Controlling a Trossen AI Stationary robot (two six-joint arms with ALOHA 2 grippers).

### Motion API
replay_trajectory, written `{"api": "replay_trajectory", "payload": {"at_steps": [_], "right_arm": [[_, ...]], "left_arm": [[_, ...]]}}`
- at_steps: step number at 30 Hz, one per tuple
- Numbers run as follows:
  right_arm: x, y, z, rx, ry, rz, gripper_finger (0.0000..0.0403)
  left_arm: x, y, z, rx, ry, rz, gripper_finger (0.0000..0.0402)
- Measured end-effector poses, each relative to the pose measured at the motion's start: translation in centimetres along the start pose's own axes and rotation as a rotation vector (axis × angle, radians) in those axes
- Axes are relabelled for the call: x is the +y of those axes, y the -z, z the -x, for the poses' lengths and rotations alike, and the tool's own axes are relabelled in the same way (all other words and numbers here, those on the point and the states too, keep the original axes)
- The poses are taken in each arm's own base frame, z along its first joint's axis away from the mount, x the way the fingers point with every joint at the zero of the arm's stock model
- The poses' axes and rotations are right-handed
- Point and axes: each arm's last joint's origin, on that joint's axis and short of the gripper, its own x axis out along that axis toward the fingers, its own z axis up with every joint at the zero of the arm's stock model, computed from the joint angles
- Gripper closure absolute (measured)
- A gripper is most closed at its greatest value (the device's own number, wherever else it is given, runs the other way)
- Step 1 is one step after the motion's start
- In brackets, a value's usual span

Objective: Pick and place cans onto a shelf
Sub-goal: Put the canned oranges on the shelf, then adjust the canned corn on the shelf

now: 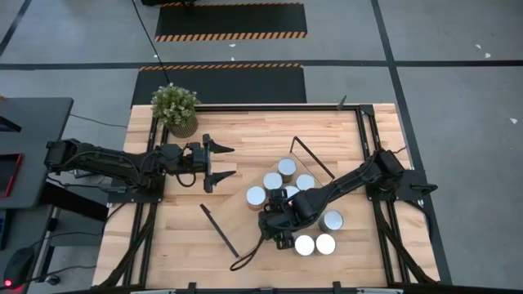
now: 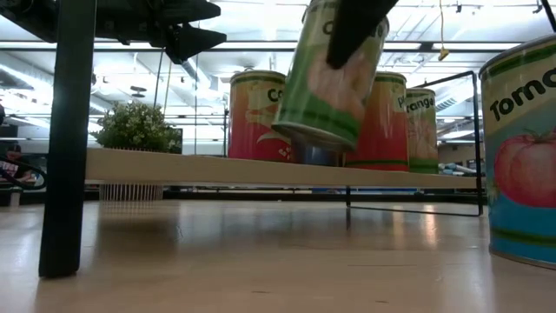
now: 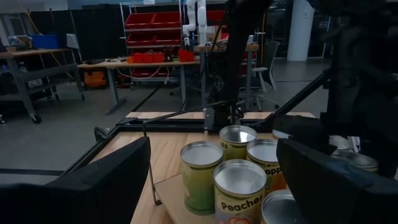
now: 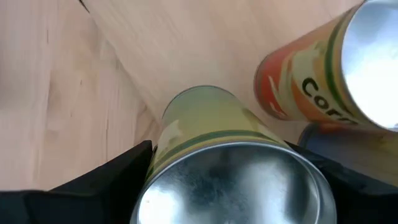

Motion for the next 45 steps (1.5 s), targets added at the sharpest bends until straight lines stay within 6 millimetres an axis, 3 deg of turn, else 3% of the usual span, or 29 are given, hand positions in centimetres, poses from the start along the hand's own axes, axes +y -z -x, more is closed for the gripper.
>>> {"api": "replay_trajectory", "payload": {"at_steps": [12, 21, 27, 39, 45], "right_arm": [[-1.3, 0.2, -0.5, 0.051, 0.001, -0.048, 0.0068], [-2.0, 0.0, -0.7, 0.051, 0.006, -0.052, 0.0020], [-2.2, 0.0, -0.7, 0.048, 0.012, -0.060, 0.0013], [-2.7, -1.2, 3.2, 0.034, 0.063, -0.070, 0.0019], [-3.4, -2.1, 3.9, -0.073, 0.234, -0.031, 0.0019]], "left_arm": [[0.0, 0.0, 0.0, 0.002, 0.000, 0.001, 0.0046], [0.0, 0.1, 0.0, 0.007, 0.000, 0.001, 0.0046], [0.0, 0.1, 0.0, 0.006, 0.000, 0.001, 0.0046], [0.0, 0.1, 0.0, 0.007, 0.000, 0.001, 0.0046], [0.0, 0.1, 0.0, 0.009, 0.000, 0.001, 0.0046]]}}
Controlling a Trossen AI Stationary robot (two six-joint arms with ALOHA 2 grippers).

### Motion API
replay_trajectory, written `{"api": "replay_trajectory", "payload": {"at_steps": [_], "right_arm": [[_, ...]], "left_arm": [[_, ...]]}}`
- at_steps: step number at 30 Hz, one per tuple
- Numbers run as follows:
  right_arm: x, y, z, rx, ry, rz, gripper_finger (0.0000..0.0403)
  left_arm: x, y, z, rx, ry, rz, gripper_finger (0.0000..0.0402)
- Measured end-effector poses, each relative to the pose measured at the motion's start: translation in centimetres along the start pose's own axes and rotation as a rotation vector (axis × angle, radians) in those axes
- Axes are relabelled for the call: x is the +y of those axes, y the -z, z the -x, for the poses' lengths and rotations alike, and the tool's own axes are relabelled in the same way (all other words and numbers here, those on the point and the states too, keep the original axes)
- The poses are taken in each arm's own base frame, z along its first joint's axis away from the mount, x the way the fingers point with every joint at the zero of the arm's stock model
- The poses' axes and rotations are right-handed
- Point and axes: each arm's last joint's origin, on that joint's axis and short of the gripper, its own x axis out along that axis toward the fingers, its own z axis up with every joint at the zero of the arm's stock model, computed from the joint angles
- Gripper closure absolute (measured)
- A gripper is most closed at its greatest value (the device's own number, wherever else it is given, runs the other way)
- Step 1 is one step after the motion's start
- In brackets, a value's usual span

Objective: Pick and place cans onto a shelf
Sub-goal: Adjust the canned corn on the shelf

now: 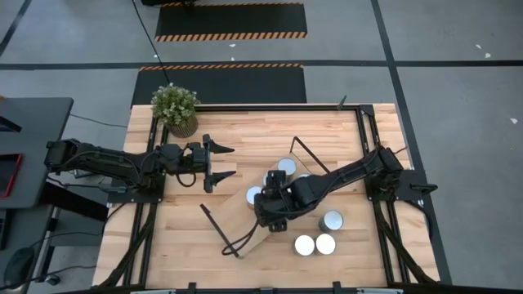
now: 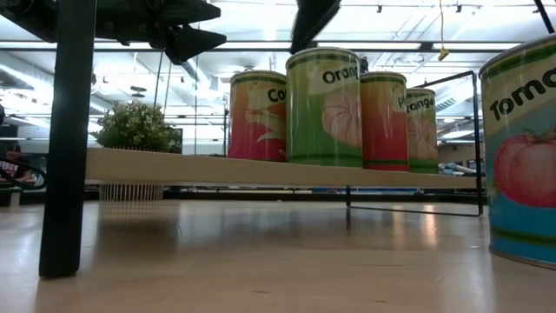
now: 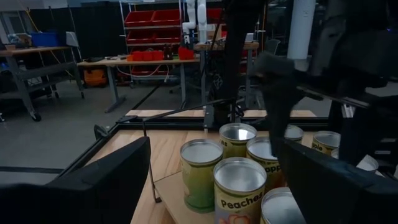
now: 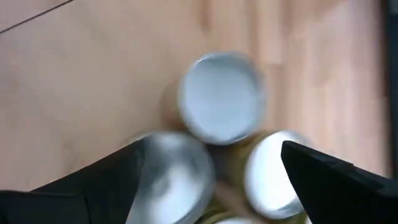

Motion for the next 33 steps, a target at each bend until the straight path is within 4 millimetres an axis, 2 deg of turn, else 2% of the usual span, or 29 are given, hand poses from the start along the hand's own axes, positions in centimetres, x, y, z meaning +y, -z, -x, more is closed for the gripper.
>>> {"api": "replay_trajectory", "payload": {"at_steps": [12, 20, 25, 33], "right_arm": [[-3.6, -1.3, -1.9, -0.049, 0.048, -0.077, 0.0019], [-3.6, -0.6, -4.4, -0.030, 0.030, -0.049, 0.0019], [-3.6, -0.7, -4.4, -0.037, 0.030, -0.031, 0.0019], [-4.2, -1.2, -4.8, -0.078, -0.027, -0.055, 0.0019]], "left_arm": [[0.0, 0.0, 0.0, 0.000, -0.005, 0.000, 0.0046], [0.6, -0.3, 0.6, 0.008, -0.194, 0.026, 0.0046], [0.7, -0.5, 1.8, 0.055, -0.184, 0.035, 0.0046], [0.6, -0.9, 3.4, 0.093, -0.050, 0.052, 0.0046]]}}
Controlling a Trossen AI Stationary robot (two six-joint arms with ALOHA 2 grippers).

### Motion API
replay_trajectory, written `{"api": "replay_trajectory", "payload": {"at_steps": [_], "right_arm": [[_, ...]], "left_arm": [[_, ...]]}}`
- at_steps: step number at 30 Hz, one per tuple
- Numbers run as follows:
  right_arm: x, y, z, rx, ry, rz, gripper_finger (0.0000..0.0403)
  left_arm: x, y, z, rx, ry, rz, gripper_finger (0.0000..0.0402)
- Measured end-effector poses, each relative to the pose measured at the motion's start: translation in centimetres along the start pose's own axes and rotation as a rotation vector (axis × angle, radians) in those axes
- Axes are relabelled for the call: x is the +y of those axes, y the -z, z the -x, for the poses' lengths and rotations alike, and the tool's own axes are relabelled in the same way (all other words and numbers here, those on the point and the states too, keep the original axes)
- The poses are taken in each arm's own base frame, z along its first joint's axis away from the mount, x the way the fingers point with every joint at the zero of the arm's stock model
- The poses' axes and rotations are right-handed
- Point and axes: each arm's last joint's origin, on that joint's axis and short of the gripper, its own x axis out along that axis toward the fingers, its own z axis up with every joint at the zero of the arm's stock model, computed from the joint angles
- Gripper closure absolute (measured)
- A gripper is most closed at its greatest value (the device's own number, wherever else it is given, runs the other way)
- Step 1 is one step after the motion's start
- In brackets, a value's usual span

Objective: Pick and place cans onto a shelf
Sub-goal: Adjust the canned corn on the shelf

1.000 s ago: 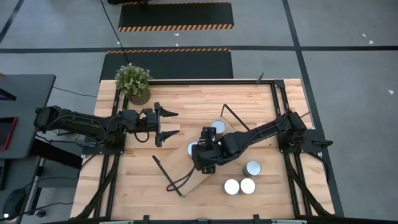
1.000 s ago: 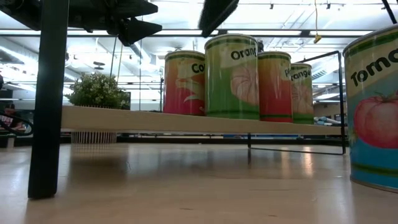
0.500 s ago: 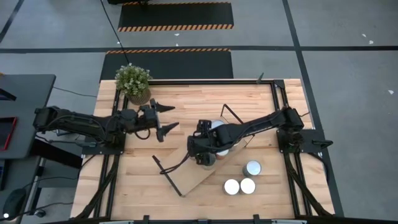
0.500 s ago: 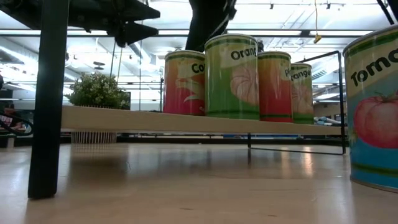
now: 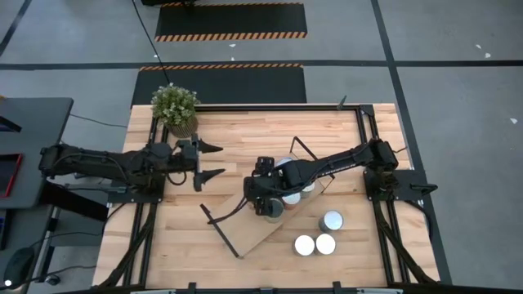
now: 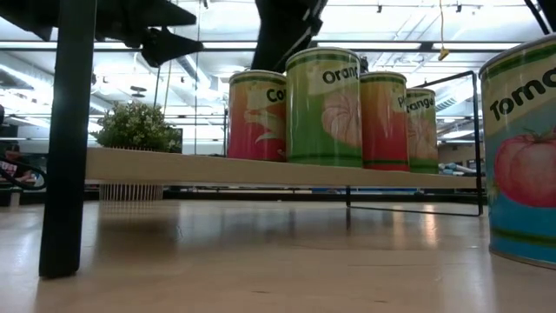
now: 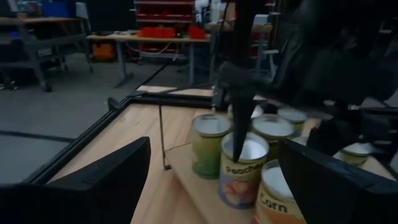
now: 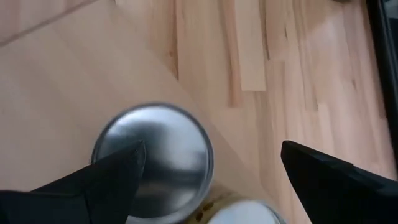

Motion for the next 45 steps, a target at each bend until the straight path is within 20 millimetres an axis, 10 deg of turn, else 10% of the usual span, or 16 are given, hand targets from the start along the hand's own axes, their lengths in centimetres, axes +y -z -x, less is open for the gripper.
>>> {"api": "replay_trajectory", "payload": {"at_steps": [17, 28, 45], "right_arm": [[0.9, -1.8, -0.9, -0.270, -0.159, 0.095, 0.0019], [-1.6, 0.0, 1.6, -0.109, 0.234, 0.065, 0.0028], [0.4, -0.4, -1.5, -0.116, -0.096, 0.016, 0.0029]], "left_arm": [[-0.6, -0.6, 2.0, -0.015, 0.083, 0.002, 0.0046], [-0.6, -0.6, 2.0, -0.014, 0.086, 0.010, 0.0046], [-0.6, -0.5, 2.0, -0.004, 0.083, 0.026, 0.0046]]}}
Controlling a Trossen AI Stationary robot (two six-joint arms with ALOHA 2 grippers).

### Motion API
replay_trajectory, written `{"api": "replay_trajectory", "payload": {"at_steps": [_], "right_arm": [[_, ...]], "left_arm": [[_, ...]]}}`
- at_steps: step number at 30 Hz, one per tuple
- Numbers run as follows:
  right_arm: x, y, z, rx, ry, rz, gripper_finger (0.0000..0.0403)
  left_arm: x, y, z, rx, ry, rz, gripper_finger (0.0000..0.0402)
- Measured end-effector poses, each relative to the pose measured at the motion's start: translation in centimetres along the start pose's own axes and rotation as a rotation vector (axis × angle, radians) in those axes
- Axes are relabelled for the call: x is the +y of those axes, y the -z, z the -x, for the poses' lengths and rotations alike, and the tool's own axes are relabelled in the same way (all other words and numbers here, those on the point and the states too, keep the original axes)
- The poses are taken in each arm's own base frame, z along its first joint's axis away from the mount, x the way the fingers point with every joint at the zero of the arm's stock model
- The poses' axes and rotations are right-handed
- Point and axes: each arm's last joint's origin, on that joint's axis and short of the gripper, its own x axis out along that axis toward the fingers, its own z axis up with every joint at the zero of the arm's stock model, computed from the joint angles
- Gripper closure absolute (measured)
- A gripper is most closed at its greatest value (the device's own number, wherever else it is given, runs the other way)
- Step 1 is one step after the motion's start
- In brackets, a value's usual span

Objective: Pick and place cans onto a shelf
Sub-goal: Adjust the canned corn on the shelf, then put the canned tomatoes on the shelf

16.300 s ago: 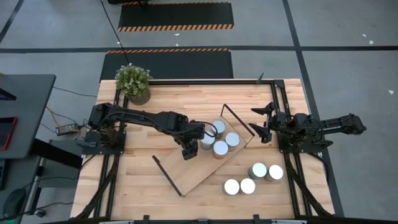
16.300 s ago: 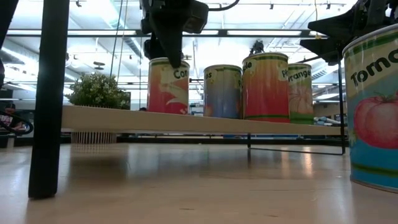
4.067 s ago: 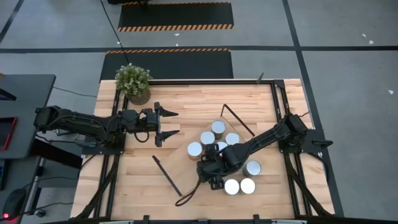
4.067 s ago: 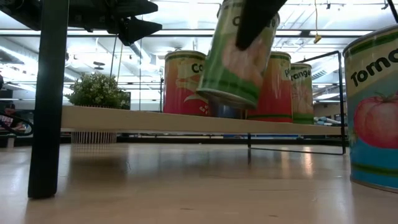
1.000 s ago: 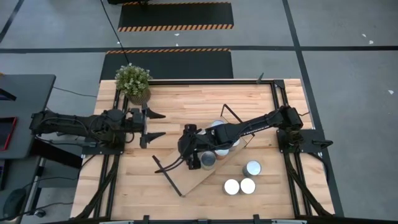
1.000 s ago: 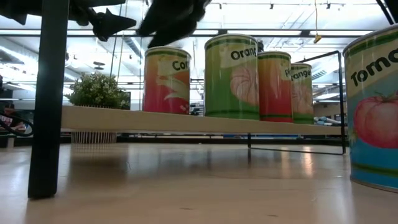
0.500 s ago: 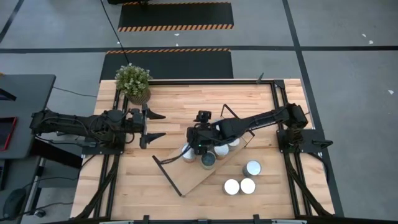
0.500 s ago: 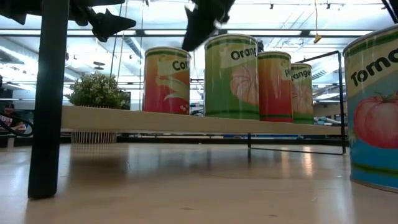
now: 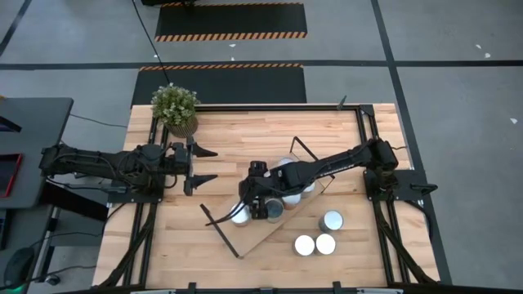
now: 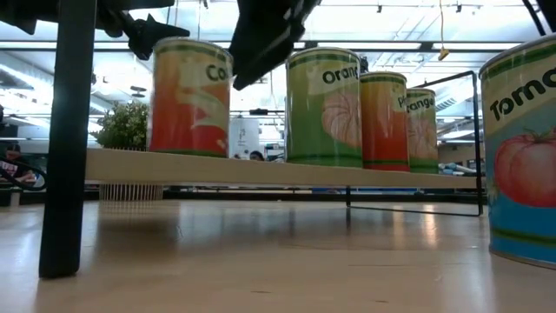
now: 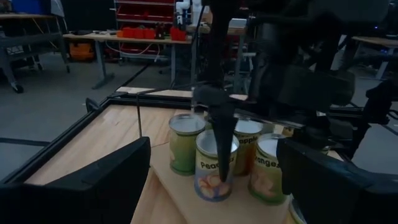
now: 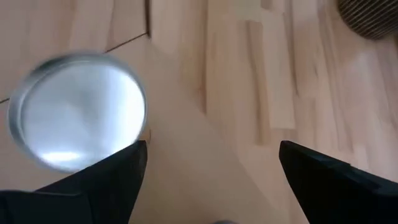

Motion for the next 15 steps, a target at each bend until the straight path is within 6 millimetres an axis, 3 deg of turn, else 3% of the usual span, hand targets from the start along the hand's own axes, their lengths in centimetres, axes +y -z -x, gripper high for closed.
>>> {"api": "replay_trajectory", "payload": {"at_steps": [3, 7, 15], "right_arm": [[0.2, 0.4, 0.4, 0.034, 0.038, 0.021, 0.0029], [0.5, -0.1, 3.1, 0.026, 0.076, 0.016, 0.0030], [5.9, 0.3, 6.7, -0.030, -0.082, 0.113, 0.0030]], "left_arm": [[0.0, 0.1, 0.0, 0.007, -0.002, 0.001, 0.0046], [0.0, 0.1, 0.0, 0.007, -0.002, 0.000, 0.0046], [0.0, 0.2, 0.0, 0.017, -0.002, -0.009, 0.0046]]}}
